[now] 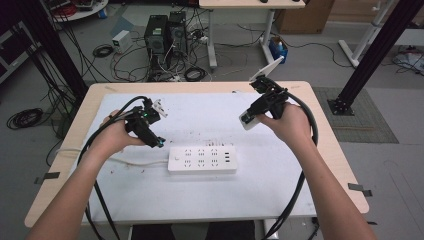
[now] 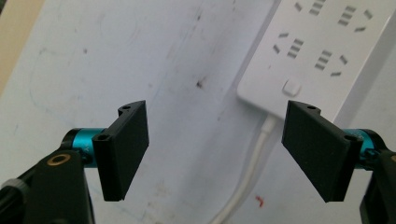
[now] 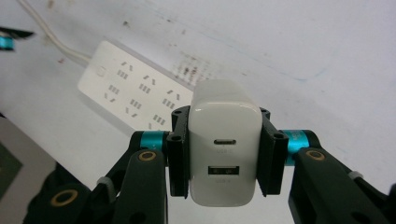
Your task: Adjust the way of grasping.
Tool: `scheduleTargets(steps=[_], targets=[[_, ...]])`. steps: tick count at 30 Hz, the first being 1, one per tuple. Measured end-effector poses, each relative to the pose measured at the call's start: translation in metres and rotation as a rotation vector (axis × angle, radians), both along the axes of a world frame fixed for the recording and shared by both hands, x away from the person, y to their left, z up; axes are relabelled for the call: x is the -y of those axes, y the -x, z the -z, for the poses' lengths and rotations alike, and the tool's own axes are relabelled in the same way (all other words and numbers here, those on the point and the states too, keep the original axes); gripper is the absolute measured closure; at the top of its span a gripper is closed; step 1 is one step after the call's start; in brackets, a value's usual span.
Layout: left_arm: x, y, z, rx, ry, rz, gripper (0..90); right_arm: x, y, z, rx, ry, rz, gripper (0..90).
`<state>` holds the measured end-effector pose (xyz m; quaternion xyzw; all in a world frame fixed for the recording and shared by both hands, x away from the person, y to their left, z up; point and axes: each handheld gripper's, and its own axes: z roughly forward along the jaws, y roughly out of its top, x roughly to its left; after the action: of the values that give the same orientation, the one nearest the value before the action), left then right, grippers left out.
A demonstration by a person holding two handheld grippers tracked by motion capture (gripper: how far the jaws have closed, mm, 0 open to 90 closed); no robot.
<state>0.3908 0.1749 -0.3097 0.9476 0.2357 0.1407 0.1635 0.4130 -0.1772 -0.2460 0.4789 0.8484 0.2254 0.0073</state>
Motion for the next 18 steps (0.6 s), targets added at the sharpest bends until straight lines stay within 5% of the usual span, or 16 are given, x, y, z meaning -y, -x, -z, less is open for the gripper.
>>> scheduleTargets(steps=[5, 18], targets=[[-0.017, -0.004, 0.005, -0.049, -0.054, -0.049, 23.1, 0.011, 0.002, -0.004, 0.008, 0.050, 0.003, 62.2], [-0.031, -0.004, 0.010, -0.071, -0.058, -0.093, 23.0, 0.023, 0.001, -0.003, -0.006, 0.115, -0.023, 62.1]])
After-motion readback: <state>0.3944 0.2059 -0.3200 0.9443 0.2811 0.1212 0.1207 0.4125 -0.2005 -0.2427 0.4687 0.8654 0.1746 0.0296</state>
